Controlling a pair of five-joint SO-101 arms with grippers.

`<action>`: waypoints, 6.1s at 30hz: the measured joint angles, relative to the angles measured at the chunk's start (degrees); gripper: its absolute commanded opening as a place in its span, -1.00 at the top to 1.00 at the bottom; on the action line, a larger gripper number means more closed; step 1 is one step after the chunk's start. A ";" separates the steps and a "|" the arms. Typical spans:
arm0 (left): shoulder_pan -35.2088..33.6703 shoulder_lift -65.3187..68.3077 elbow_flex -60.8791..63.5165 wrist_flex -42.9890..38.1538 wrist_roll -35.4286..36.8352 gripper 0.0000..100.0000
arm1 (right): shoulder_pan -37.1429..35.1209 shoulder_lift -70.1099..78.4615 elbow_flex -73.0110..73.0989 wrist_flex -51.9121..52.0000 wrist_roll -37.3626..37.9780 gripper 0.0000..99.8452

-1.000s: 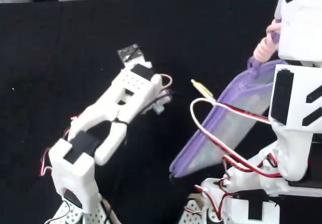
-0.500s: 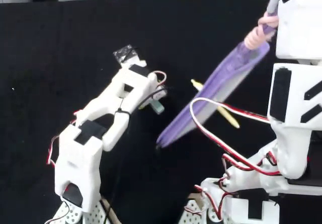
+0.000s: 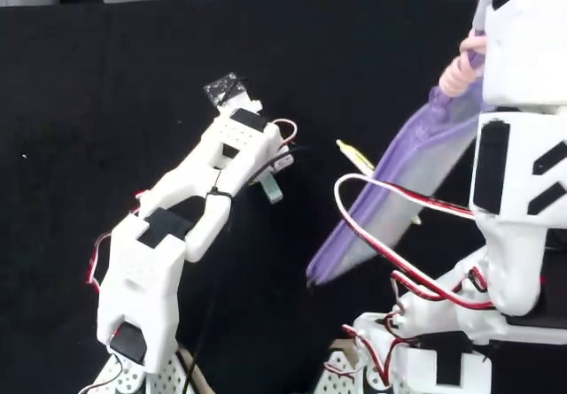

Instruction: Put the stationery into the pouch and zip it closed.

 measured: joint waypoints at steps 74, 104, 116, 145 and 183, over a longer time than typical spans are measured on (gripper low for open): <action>-9.49 -12.57 -87.03 35.96 -9.23 0.94 | -37.63 -36.04 62.68 34.90 8.44 0.98; -5.80 3.43 -86.33 28.66 -32.88 0.94 | -37.63 -55.65 76.66 34.64 9.32 0.98; -1.05 -0.18 -86.68 40.79 -40.88 0.94 | -37.63 -55.65 81.23 32.44 9.32 0.98; -0.62 2.73 -86.68 40.88 -51.25 0.47 | -37.63 -55.65 81.41 32.00 9.32 0.98; -33.85 -22.95 -82.29 40.79 -34.64 0.47 | -30.59 1.32 7.30 13.71 15.12 0.98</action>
